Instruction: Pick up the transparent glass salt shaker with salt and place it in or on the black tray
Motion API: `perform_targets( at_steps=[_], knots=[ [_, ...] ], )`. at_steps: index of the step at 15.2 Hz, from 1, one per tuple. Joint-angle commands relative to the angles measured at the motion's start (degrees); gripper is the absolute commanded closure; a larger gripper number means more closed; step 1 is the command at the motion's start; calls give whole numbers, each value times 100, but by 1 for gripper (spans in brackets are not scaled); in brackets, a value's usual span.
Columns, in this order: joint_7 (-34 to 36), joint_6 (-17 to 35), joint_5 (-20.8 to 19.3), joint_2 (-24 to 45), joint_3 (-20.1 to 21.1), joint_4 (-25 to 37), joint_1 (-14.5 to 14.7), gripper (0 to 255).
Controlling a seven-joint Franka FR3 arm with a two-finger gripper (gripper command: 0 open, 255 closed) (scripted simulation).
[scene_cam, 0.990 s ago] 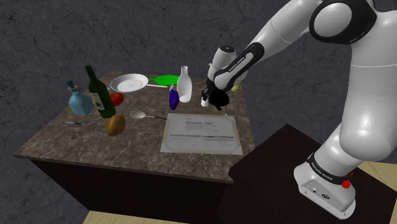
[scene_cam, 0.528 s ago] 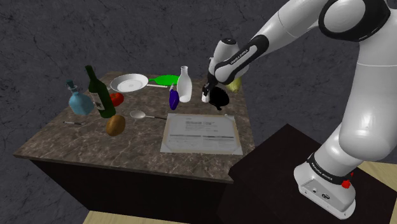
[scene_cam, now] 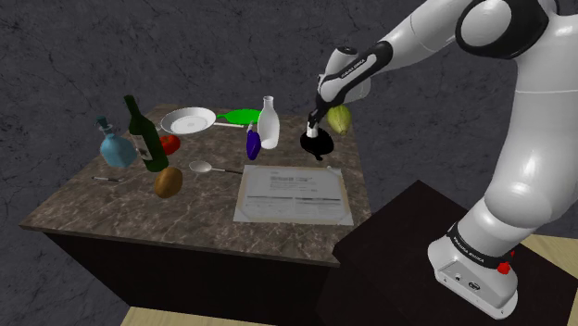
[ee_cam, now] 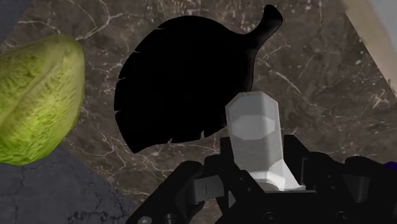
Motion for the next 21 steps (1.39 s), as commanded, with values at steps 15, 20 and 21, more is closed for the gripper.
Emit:
perform_targets(
  at_steps=[15, 20, 21],
  knots=[
    [-892, 126, 259, 956, 91, 802, -696, 255],
    [-905, 376, 255, 1257, 87, 853, -690, 255],
    [-908, 415, 255, 1306, 87, 862, -689, 255]
  ],
)
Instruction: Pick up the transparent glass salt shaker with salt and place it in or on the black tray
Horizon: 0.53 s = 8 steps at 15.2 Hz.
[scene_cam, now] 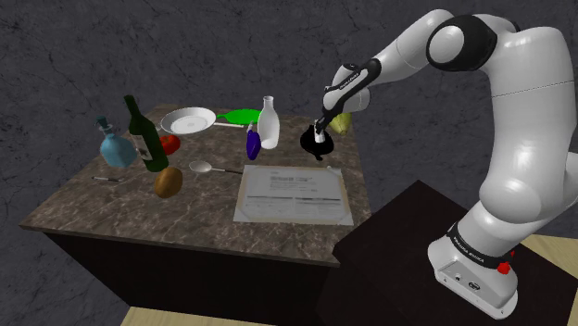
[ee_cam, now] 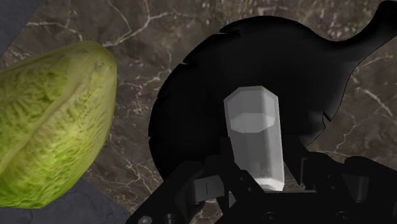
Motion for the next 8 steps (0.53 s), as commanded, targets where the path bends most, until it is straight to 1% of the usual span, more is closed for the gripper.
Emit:
perform_targets(
  at_steps=[1, 7, 8],
  knots=[
    [-2, 44, -1, 50, -1, 9, 1, 255],
    [-2, 44, -1, 50, -1, 9, 1, 255],
    [-2, 44, -1, 50, -1, 9, 1, 0]
  ],
)
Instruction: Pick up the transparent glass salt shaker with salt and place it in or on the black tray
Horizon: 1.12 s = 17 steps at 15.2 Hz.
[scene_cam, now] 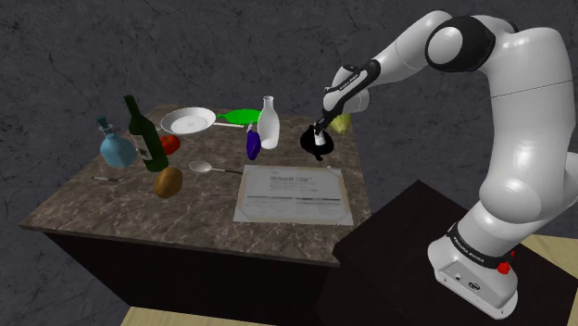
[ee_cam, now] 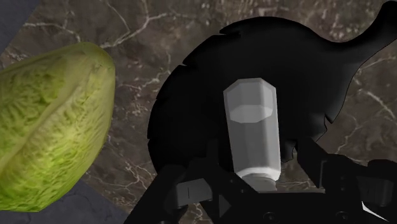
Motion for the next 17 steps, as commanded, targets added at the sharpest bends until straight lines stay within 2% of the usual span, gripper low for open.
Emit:
perform_targets(
  at_steps=[1, 5, 9, 17],
  knots=[
    [0, 0, 0, 0, 0, 0, 0, 0],
    [0, 0, 0, 0, 0, 0, 0, 0],
    [-21, -309, 32, -740, 34, -432, -61, 0],
    [-21, -309, 32, -740, 34, -432, -60, 0]
  ],
)
